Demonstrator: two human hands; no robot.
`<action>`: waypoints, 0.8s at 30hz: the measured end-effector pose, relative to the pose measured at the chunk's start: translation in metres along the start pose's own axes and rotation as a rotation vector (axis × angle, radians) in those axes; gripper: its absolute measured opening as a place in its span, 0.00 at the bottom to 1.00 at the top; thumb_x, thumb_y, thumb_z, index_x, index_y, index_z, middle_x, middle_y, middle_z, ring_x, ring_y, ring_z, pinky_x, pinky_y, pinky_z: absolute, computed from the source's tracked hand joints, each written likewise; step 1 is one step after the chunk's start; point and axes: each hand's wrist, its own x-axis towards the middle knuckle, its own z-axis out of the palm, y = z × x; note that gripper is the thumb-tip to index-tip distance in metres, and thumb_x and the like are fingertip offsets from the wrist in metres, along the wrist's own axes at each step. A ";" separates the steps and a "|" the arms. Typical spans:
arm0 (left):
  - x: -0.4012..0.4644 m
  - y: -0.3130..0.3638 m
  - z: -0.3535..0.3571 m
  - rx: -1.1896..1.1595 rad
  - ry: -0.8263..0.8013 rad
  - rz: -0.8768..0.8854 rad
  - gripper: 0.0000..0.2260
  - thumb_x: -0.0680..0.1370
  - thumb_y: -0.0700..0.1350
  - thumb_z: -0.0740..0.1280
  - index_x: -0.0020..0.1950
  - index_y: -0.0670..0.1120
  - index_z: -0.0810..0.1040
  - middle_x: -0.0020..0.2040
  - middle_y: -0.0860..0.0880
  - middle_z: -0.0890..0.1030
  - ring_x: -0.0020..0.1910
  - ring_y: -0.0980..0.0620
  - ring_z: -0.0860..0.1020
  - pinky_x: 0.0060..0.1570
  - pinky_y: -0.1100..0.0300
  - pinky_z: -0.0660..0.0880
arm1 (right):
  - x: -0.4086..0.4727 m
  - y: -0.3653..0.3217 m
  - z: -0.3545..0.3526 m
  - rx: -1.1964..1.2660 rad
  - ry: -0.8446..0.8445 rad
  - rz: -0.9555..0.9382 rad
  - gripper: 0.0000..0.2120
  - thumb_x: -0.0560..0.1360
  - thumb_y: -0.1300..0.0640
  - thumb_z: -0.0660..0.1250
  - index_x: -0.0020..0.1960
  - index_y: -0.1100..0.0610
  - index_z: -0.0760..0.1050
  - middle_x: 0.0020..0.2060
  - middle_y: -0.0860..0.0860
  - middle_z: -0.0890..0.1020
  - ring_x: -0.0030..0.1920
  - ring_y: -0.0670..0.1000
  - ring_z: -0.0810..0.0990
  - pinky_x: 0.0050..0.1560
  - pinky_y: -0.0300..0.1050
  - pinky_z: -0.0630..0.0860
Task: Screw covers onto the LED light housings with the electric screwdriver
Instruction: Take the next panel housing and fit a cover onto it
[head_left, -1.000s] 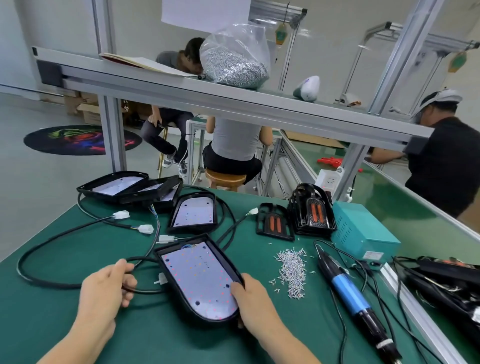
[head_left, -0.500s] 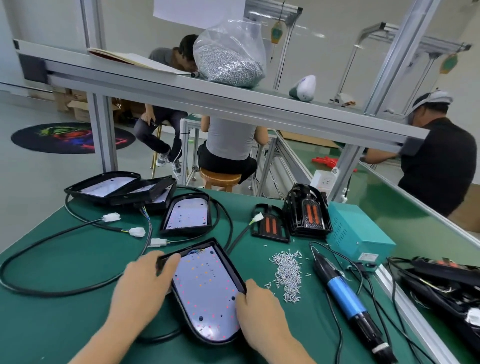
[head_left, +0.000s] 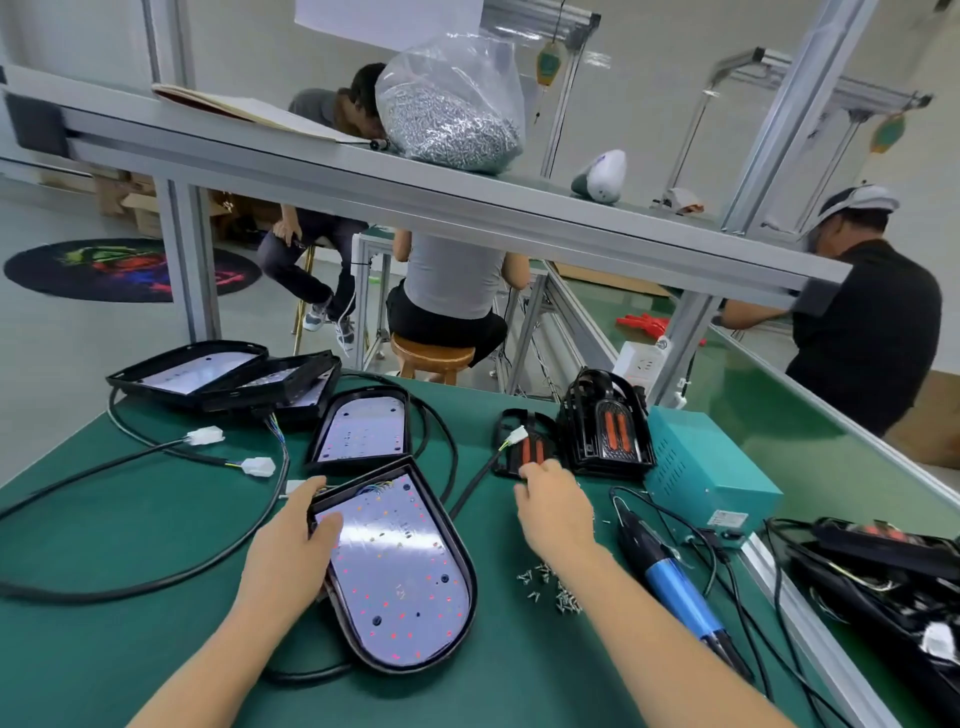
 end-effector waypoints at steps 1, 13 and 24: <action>0.001 0.000 0.001 -0.006 -0.003 0.002 0.21 0.79 0.42 0.63 0.72 0.48 0.68 0.36 0.51 0.72 0.37 0.48 0.71 0.36 0.58 0.66 | 0.012 0.003 0.005 -0.053 0.000 -0.009 0.14 0.83 0.55 0.56 0.67 0.57 0.71 0.63 0.55 0.72 0.63 0.56 0.71 0.56 0.47 0.71; 0.002 -0.002 0.005 -0.018 -0.010 -0.033 0.20 0.80 0.44 0.62 0.72 0.49 0.67 0.45 0.43 0.78 0.42 0.46 0.75 0.41 0.57 0.67 | 0.056 0.008 0.035 -0.293 -0.017 -0.193 0.15 0.82 0.56 0.57 0.66 0.53 0.74 0.64 0.53 0.72 0.64 0.56 0.68 0.56 0.47 0.69; 0.006 -0.005 0.008 -0.124 -0.032 -0.059 0.16 0.80 0.41 0.61 0.67 0.50 0.70 0.42 0.42 0.77 0.25 0.51 0.68 0.25 0.63 0.66 | 0.044 0.019 -0.016 0.488 0.343 -0.084 0.09 0.80 0.64 0.62 0.55 0.66 0.79 0.54 0.58 0.78 0.54 0.56 0.75 0.53 0.40 0.66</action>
